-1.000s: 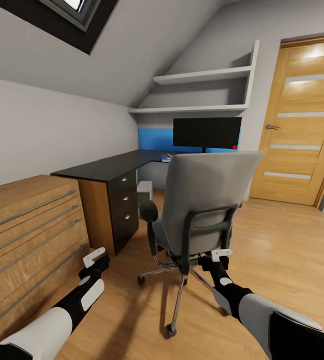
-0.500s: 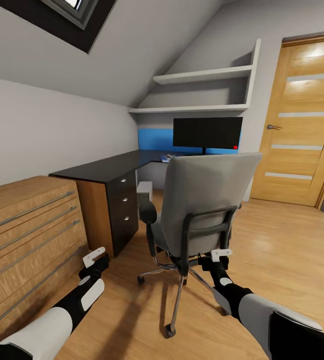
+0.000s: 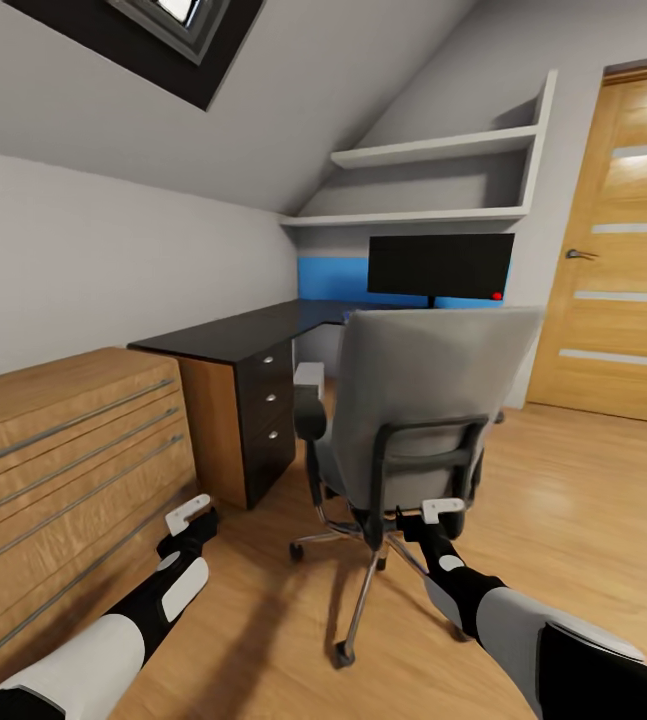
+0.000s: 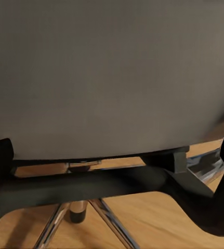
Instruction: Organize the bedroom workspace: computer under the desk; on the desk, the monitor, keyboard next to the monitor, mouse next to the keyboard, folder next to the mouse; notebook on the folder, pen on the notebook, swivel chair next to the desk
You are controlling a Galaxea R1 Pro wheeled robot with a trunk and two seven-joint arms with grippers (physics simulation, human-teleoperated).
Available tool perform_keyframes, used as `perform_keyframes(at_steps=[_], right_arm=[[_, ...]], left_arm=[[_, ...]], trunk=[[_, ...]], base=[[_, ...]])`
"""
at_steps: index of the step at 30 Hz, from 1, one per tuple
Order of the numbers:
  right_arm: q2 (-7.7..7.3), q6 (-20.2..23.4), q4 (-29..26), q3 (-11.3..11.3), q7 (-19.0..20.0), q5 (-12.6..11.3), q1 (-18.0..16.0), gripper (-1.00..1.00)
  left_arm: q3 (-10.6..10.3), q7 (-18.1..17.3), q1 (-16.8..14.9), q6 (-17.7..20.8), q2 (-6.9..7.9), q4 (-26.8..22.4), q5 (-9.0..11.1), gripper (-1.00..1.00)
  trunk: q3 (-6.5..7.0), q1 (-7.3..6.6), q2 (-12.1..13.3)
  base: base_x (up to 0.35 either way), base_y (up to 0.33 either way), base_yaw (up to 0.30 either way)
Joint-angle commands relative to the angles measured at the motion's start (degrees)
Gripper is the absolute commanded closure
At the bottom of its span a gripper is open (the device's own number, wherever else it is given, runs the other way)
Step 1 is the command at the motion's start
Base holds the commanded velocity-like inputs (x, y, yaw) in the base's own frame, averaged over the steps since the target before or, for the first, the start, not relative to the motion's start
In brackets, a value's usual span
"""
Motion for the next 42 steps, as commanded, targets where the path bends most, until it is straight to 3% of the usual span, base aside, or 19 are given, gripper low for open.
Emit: perform_keyframes(at_steps=[1, 42], right_arm=[[0.0, -0.04, -0.07, 0.51, -0.37, -0.14, -0.03, -1.0], [-0.02, -0.04, -0.07, 0.49, -0.43, -0.15, -0.03, -1.0]], left_arm=[[-0.48, 0.34, -0.03, -0.25, 0.06, -0.04, 0.49, -1.0], [-0.65, 0.17, 0.01, -0.08, -0.03, -0.04, 0.55, -1.0]], trunk=[[-0.06, -0.01, -0.03], [-0.06, -0.01, -0.03]], base=[[0.0, 0.0, 0.22], [0.0, 0.046, 0.207]])
